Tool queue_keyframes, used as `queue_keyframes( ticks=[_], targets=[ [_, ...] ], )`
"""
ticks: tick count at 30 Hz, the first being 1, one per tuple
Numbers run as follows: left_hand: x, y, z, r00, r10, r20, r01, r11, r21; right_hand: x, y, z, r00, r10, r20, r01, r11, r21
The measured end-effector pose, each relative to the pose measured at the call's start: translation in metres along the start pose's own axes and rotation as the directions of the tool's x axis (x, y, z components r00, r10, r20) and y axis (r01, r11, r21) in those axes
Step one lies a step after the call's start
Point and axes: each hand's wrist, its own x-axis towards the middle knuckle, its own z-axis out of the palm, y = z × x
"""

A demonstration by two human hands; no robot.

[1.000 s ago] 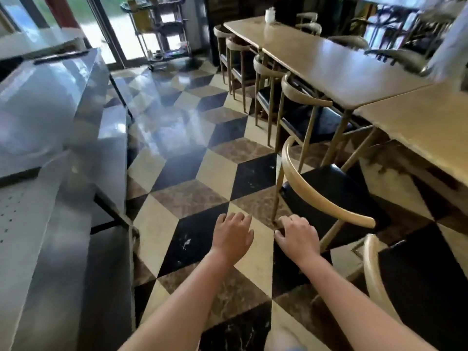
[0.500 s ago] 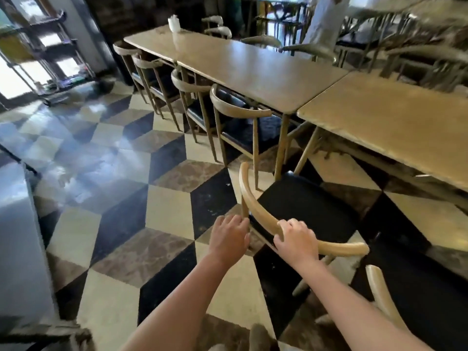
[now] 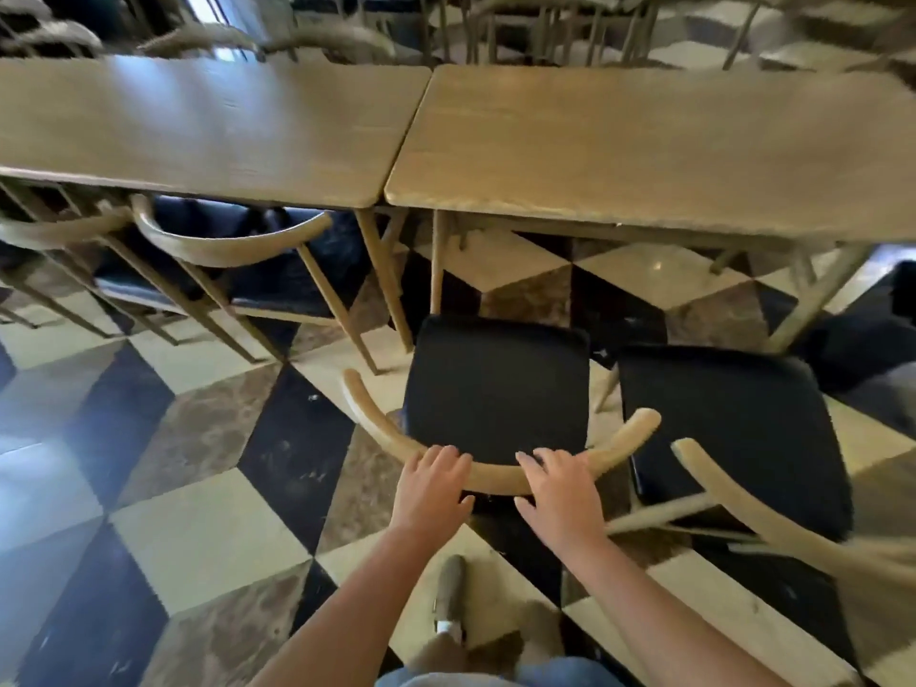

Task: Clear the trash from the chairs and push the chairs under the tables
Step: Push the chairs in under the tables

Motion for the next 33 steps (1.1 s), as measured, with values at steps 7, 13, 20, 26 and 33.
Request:
queue_keyframes(
  ticks=[7, 13, 20, 26, 33],
  targets=[
    [0.017, -0.042, 0.006, 0.987, 0.140, 0.076, -0.141, 0.990, 0.009, 0.005, -0.017, 0.012, 0.994, 0.102, 0.031, -0.099, 0.991, -0.085],
    [0.033, -0.067, 0.001, 0.963, 0.225, 0.146, -0.230, 0.973, 0.020, 0.015, -0.022, 0.007, 0.995, 0.082, 0.048, -0.072, 0.981, -0.181],
    [0.051, -0.078, -0.001, 0.935, 0.283, 0.212, -0.291, 0.957, 0.007, 0.025, -0.014, 0.002, 1.000, -0.004, 0.020, 0.008, 0.979, -0.205],
    [0.069, -0.081, -0.003, 0.943, 0.277, 0.186, -0.278, 0.960, -0.024, 0.042, -0.006, 0.000, 1.000, 0.009, 0.019, -0.005, 0.981, -0.192],
    [0.123, -0.085, -0.018, 0.951, 0.257, 0.174, -0.260, 0.966, -0.006, 0.093, 0.005, -0.016, 1.000, 0.018, -0.021, -0.022, 0.983, -0.183]
  ],
)
